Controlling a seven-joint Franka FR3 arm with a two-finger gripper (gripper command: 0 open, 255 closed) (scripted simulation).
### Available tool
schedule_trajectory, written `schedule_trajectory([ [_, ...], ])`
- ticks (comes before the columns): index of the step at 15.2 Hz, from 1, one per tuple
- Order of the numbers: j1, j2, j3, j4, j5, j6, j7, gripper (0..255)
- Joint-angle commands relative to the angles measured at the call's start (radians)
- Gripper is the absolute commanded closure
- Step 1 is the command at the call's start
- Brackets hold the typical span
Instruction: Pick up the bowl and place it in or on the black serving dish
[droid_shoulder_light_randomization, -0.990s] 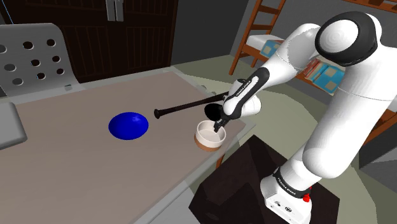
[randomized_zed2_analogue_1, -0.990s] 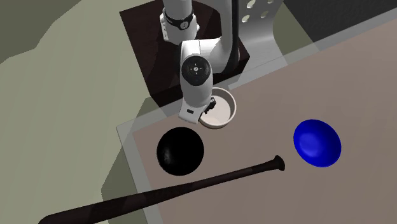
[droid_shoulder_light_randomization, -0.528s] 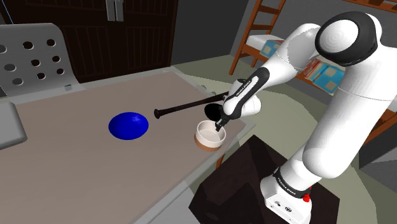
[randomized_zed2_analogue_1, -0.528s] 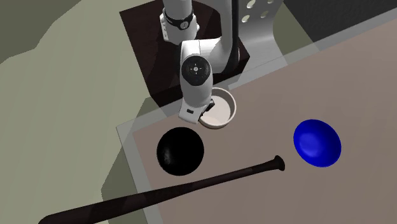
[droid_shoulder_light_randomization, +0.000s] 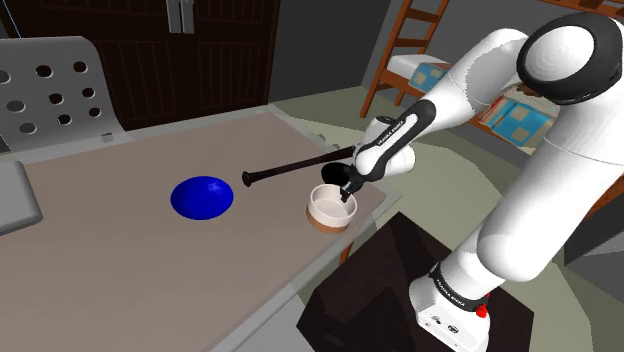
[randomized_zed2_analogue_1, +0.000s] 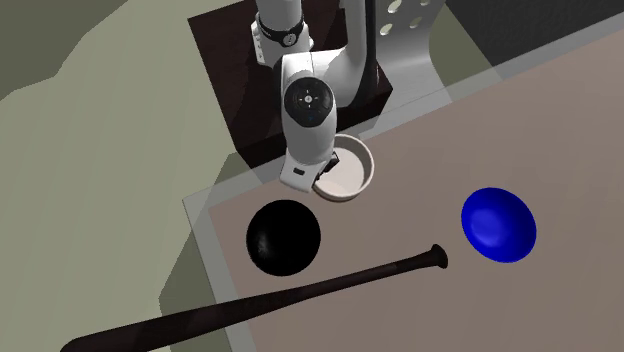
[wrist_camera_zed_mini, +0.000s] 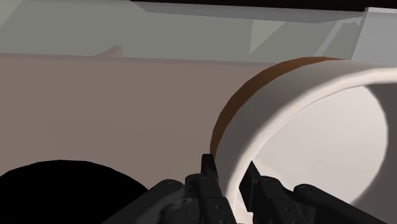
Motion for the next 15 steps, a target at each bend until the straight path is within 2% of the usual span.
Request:
schedule_trajectory([
  [1, 0.007, -0.038, -0.015, -0.007, -0.024, -0.031, 0.016, 255],
  [8, 0.013, -0.160, -0.036, -0.013, -0.095, -0.144, 0.068, 255],
  [15, 0.006, -0.271, -0.035, -0.005, -0.137, -0.262, 0.098, 255],
])
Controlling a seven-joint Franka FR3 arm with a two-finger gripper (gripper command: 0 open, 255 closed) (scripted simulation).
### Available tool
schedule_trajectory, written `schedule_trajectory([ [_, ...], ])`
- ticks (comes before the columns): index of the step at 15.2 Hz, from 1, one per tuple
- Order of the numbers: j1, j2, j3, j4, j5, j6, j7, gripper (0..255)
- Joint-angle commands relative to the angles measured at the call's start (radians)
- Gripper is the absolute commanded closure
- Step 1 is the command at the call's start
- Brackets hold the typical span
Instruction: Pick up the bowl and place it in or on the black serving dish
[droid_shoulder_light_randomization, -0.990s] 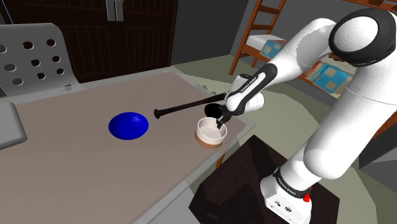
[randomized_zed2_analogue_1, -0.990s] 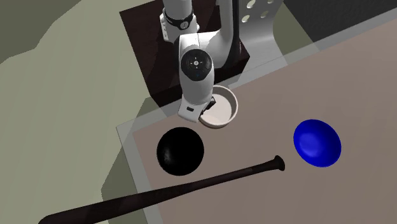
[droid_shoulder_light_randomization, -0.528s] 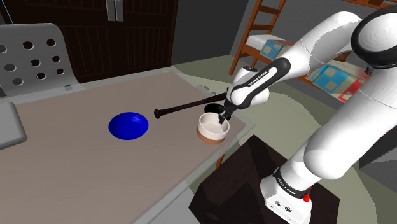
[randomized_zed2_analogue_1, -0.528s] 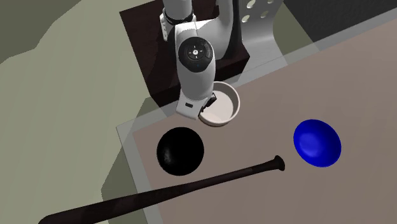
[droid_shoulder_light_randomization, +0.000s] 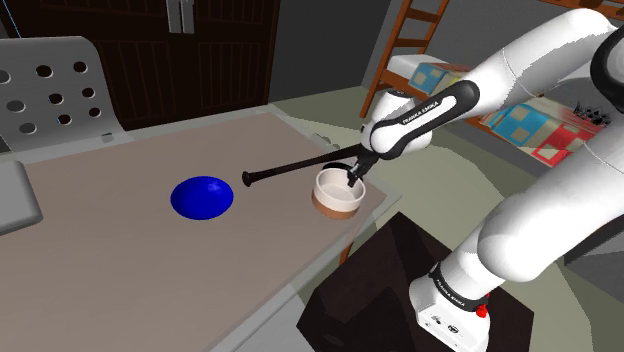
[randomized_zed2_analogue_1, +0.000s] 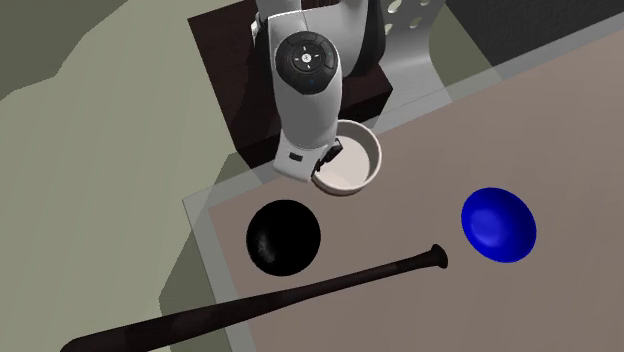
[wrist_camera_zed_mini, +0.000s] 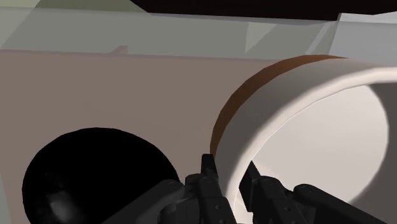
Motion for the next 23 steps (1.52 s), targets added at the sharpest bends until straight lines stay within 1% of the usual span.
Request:
schedule_trajectory([
  [1, -0.002, -0.030, 0.001, 0.003, -0.009, -0.033, 0.007, 255],
  [2, -0.003, -0.044, 0.002, 0.006, -0.013, -0.049, 0.009, 255],
  [9, -0.057, 0.108, -0.085, 0.216, 0.053, -0.112, -0.187, 255],
  [14, -0.108, 0.231, -0.117, 0.394, 0.115, -0.175, -0.314, 255],
  [20, -0.183, 0.385, -0.131, 0.630, 0.181, -0.269, -0.434, 255],
  [23, -0.188, 0.413, -0.124, 0.623, 0.195, -0.235, -0.444, 255],
])
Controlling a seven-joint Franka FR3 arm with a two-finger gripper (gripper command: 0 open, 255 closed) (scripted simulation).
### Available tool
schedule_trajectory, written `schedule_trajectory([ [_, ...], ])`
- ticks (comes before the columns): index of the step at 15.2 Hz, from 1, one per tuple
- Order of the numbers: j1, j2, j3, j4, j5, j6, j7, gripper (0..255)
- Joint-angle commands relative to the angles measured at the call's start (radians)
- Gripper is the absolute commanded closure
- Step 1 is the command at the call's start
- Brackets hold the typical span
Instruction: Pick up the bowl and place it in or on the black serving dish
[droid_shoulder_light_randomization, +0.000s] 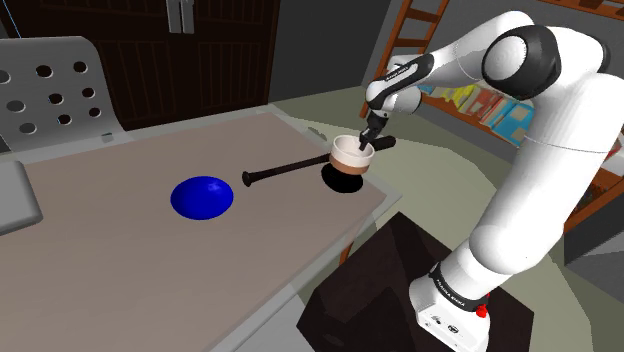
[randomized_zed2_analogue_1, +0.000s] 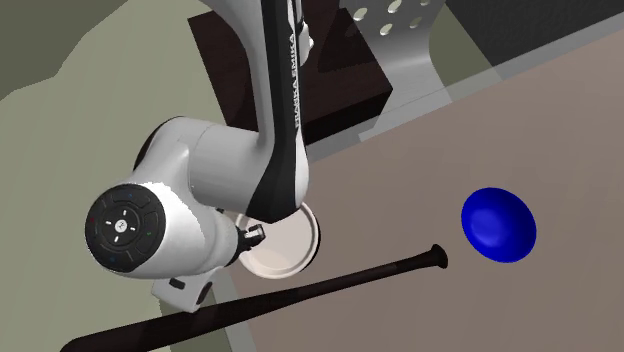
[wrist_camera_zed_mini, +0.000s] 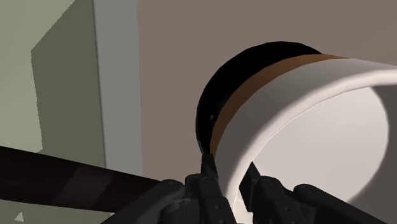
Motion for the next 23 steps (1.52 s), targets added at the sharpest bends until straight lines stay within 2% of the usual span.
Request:
schedule_trajectory([
  [1, -0.005, 0.021, 0.004, 0.003, 0.011, 0.017, -0.009, 255],
  [14, -0.035, 0.157, 0.046, -0.002, 0.080, 0.154, -0.059, 255],
  [22, -0.035, 0.157, 0.046, -0.002, 0.080, 0.154, -0.059, 255],
  [23, -0.035, 0.157, 0.046, -0.002, 0.080, 0.154, -0.059, 0],
])
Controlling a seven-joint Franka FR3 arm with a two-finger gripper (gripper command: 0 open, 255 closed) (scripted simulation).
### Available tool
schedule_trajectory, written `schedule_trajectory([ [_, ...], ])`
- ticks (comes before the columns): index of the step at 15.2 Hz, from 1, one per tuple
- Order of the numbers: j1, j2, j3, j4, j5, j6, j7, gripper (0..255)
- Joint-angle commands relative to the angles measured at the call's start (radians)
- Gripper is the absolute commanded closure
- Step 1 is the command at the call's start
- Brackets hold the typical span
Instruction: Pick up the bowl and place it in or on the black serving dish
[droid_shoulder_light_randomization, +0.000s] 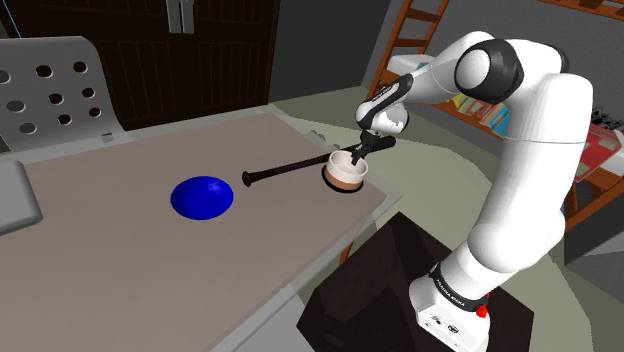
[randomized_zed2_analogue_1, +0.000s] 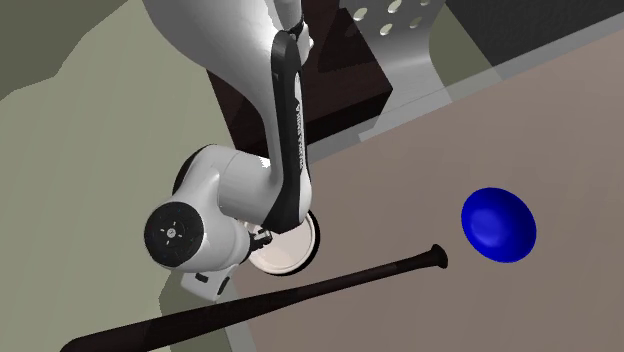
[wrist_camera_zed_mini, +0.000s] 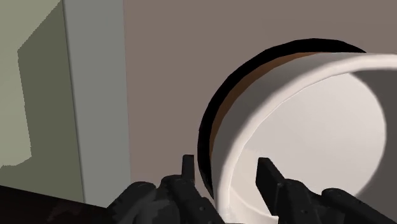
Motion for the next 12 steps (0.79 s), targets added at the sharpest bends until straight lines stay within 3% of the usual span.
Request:
schedule_trajectory([
  [1, 0.000, 0.000, 0.000, 0.000, 0.000, 0.000, 0.000, 0],
  [5, 0.000, 0.000, 0.000, 0.000, 0.000, 0.000, 0.000, 0],
  [9, 0.024, -0.106, -0.034, -0.010, -0.050, -0.093, 0.034, 0],
  [12, 0.024, -0.106, -0.034, -0.010, -0.051, -0.093, 0.034, 0],
])
